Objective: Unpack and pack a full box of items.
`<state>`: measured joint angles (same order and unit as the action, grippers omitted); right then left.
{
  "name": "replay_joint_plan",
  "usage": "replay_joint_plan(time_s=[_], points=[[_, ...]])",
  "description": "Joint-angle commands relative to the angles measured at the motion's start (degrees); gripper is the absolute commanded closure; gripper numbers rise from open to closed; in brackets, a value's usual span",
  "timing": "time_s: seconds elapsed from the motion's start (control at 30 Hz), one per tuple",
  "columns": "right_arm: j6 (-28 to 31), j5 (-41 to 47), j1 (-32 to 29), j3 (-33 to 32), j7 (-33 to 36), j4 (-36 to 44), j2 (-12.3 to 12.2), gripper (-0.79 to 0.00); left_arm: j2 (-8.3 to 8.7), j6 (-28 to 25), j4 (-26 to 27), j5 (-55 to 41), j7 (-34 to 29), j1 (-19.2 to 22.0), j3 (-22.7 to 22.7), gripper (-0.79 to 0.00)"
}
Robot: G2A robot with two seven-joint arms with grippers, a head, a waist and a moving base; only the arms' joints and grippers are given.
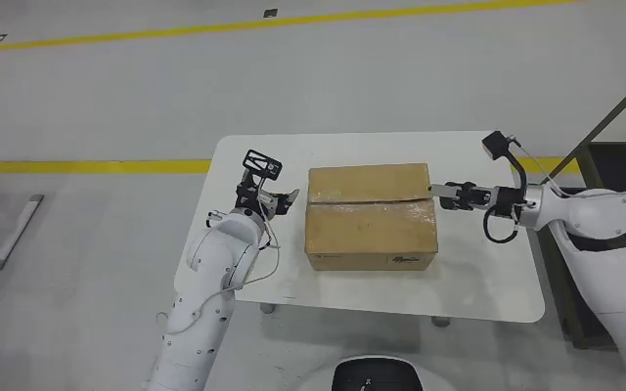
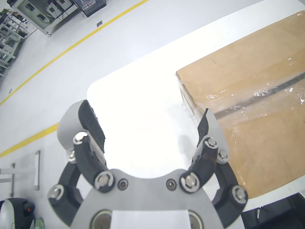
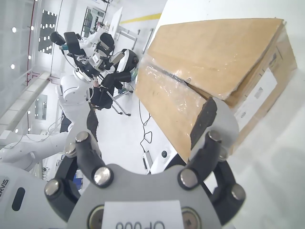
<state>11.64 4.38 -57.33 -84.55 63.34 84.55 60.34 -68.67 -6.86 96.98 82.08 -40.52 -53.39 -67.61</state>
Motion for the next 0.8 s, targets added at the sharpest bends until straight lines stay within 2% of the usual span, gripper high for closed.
replay_joint_plan(time_s=[0.0, 0.13, 0.17, 0.2, 0.23, 0.77], points=[[-0.9, -1.15, 0.67, 1.45, 0.38, 0.25, 0.03, -0.209, 0.0, 0.0, 0.0, 0.0, 0.0, 0.0, 0.0, -0.785], [-3.15, -3.26, 2.77, 4.7, -0.39, -2.2, 0.29, -0.194, 0.0, 0.0, 0.0, 0.0, 0.0, 0.0, 0.0, -0.785], [-3.73, -3.75, 3.29, 5.33, -0.72, -3.08, 0.34, -0.212, 0.0, 0.0, 0.0, 0.0, 0.0, 0.0, 0.0, -0.785], [-4.06, -3.71, 3.77, 5.87, -0.75, -3.89, 0.4, -0.292, 0.0, 0.0, 0.0, 0.0, 0.0, 0.0, 0.0, -0.785], [-4.19, -3.82, 4.24, 6.12, -1.03, -4.67, 0.42, -0.314, 0.0, 0.0, 0.0, 0.0, 0.0, 0.0, 0.0, -0.785], [-5.57, -7.91, 7.98, 9.64, -2.2, -11.54, 0.27, -0.326, 0.0, 0.0, 0.0, 0.0, 0.0, 0.0, 0.0, -0.785]])
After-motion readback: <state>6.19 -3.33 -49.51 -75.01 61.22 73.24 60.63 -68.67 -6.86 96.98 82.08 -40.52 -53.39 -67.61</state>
